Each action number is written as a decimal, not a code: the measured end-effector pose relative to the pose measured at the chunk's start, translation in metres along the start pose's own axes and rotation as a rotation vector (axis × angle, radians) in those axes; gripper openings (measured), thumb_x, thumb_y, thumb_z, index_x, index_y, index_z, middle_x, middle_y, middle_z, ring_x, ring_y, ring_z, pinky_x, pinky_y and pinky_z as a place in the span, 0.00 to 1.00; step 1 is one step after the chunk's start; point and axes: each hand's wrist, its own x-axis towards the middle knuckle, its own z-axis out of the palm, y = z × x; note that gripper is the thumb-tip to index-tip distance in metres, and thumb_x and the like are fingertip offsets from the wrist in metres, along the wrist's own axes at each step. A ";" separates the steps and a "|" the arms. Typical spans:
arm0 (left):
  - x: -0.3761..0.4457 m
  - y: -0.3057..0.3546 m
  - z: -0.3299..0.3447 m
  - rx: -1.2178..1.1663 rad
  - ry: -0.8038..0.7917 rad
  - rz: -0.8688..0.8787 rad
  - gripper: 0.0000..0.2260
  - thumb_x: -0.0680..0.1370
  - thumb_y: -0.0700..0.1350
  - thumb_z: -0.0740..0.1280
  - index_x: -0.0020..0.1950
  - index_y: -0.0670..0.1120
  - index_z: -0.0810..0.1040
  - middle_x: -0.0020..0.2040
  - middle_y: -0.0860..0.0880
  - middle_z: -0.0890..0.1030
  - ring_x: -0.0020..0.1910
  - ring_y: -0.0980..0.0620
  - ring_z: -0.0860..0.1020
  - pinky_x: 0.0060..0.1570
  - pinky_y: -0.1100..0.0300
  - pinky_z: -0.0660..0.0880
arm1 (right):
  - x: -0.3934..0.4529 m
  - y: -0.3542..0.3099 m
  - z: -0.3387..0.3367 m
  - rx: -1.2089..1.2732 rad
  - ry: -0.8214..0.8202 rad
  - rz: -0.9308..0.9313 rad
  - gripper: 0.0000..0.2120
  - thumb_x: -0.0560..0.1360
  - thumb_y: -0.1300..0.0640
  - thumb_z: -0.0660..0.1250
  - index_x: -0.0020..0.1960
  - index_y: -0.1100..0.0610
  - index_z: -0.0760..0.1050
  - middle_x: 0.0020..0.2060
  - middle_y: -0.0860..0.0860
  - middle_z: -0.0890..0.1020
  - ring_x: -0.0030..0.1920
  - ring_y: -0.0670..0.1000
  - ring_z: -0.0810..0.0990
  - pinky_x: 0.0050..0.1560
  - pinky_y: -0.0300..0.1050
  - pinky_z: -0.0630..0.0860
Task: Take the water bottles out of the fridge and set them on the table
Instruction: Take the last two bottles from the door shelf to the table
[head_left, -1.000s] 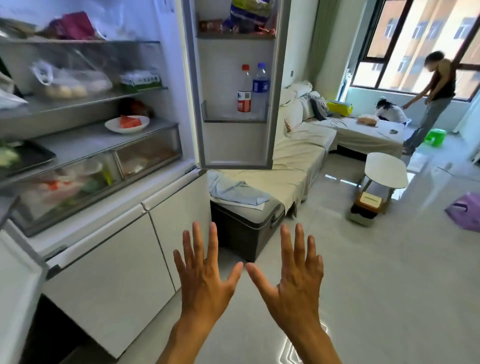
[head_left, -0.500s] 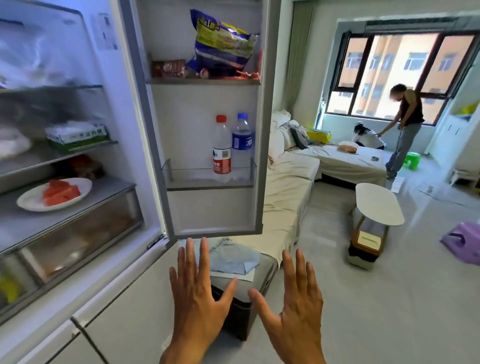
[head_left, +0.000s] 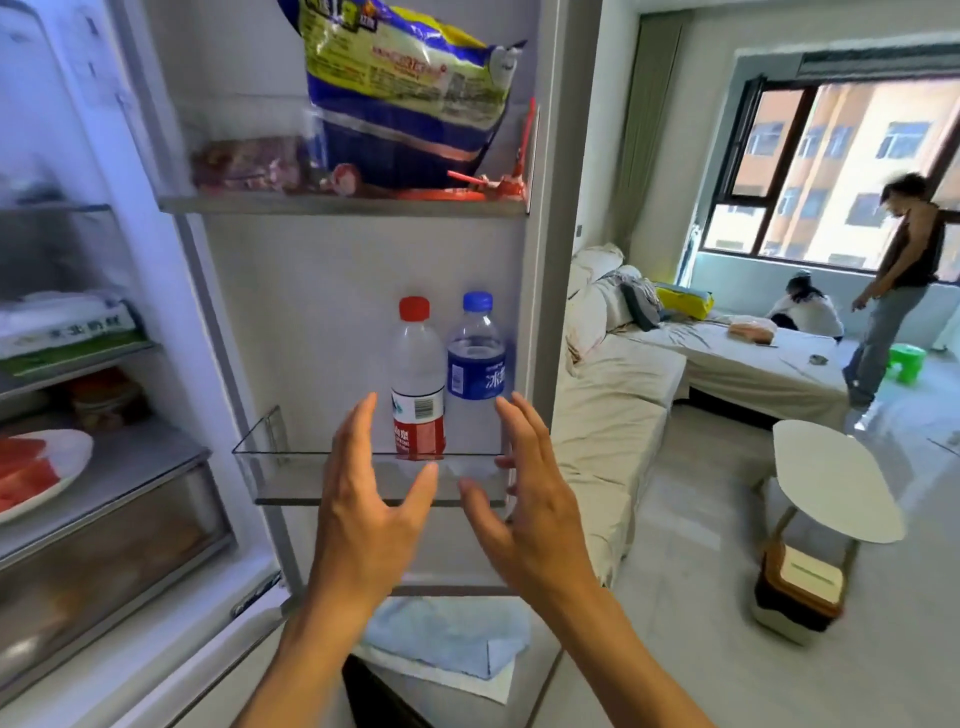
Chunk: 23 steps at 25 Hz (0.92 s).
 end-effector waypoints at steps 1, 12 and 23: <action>0.022 -0.002 0.005 -0.013 0.001 -0.006 0.36 0.74 0.48 0.71 0.76 0.53 0.55 0.75 0.52 0.63 0.70 0.59 0.61 0.62 0.63 0.62 | 0.024 0.003 0.003 -0.015 0.004 0.003 0.38 0.75 0.49 0.70 0.77 0.43 0.51 0.77 0.41 0.58 0.64 0.47 0.75 0.56 0.46 0.81; 0.117 -0.048 0.035 -0.125 -0.188 -0.154 0.36 0.67 0.53 0.77 0.70 0.57 0.62 0.65 0.50 0.72 0.62 0.46 0.75 0.55 0.48 0.77 | 0.101 0.014 0.037 -0.046 0.039 0.260 0.39 0.68 0.45 0.75 0.73 0.49 0.59 0.65 0.48 0.72 0.59 0.48 0.77 0.56 0.45 0.80; 0.103 -0.019 -0.021 -0.390 0.035 0.062 0.32 0.65 0.41 0.80 0.63 0.60 0.69 0.56 0.59 0.80 0.55 0.56 0.80 0.50 0.58 0.80 | 0.095 -0.033 0.023 0.313 0.120 0.000 0.37 0.65 0.53 0.79 0.69 0.50 0.67 0.58 0.47 0.80 0.56 0.54 0.81 0.52 0.53 0.82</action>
